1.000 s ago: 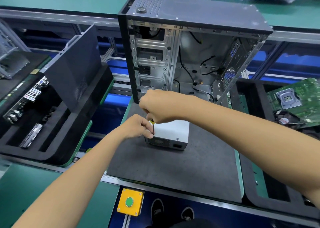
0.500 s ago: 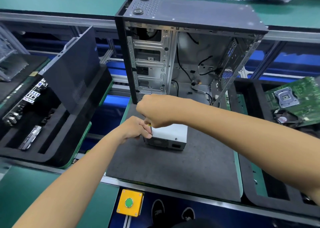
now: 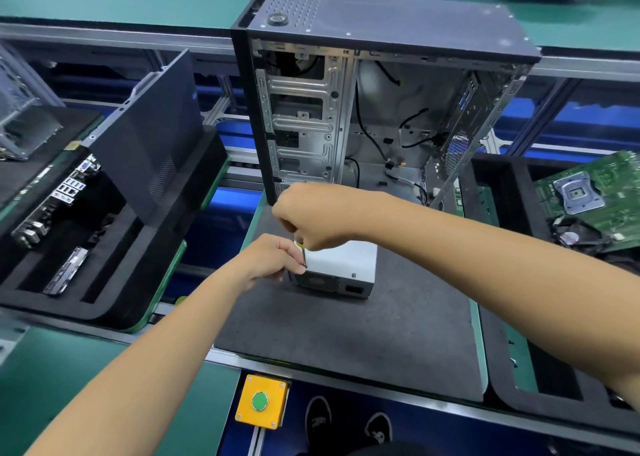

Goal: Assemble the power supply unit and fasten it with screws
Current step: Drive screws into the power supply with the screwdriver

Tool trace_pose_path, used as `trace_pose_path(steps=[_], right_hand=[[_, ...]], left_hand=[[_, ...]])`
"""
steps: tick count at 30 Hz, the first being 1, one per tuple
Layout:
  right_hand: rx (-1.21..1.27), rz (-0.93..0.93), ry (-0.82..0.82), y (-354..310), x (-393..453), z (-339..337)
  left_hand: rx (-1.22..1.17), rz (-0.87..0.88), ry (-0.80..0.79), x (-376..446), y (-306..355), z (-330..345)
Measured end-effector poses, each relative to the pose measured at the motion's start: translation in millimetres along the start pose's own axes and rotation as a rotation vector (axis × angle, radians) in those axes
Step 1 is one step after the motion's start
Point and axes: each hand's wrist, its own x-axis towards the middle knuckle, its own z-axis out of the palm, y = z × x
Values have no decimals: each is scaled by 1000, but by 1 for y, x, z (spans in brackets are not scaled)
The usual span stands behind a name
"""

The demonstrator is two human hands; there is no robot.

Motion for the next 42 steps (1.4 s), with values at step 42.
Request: trace_pose_path(steps=[42], right_hand=[[246, 62, 32, 14, 4, 6]], left_hand=[[-23, -109, -28, 6, 5, -2]])
